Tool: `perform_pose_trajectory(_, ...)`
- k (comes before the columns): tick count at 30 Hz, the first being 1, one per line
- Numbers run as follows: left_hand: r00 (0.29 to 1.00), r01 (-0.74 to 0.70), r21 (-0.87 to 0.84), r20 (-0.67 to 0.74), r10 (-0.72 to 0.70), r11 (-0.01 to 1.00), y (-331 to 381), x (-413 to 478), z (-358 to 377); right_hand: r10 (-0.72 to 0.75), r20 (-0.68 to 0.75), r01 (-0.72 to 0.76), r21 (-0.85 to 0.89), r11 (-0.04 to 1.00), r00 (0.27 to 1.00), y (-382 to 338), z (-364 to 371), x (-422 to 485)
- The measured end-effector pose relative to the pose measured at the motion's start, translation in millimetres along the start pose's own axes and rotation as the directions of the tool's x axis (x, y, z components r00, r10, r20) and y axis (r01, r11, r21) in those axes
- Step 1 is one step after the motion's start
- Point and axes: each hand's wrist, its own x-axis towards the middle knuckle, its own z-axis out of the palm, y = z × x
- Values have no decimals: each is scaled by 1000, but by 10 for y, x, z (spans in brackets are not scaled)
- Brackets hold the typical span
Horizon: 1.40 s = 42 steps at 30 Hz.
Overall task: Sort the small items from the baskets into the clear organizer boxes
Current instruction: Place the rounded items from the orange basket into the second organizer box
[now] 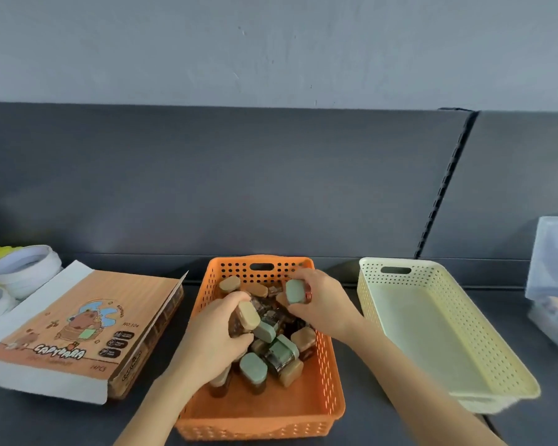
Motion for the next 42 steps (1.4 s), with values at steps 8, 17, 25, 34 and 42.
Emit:
perform_pose_trajectory(8,1000,-11,-55,-17,10,998,-43,-148,-84,71,10,-70,-21,997,997,-170,5,-254)
perform_pose_trajectory(17,995,-93,-175,-40,87,980,242,-186,-100,198,-236,-156,183,971,951,-219,-105,-607)
perform_pose_trajectory(25,967,-254,-181,-18,255,950,821,-72,296,459,-381,-356,312,881,802,141,-408,-1209)
perform_pose_trajectory(34,924,-339,-237,95,369,910,1881,6,951,532,-443,-427,321,845,721,905,-1222,-1865)
perform_pose_trajectory(42,896,-331,-333,183,405,883,3220,-121,1886,570,-433,-482,304,821,698,1845,-2170,-2724)
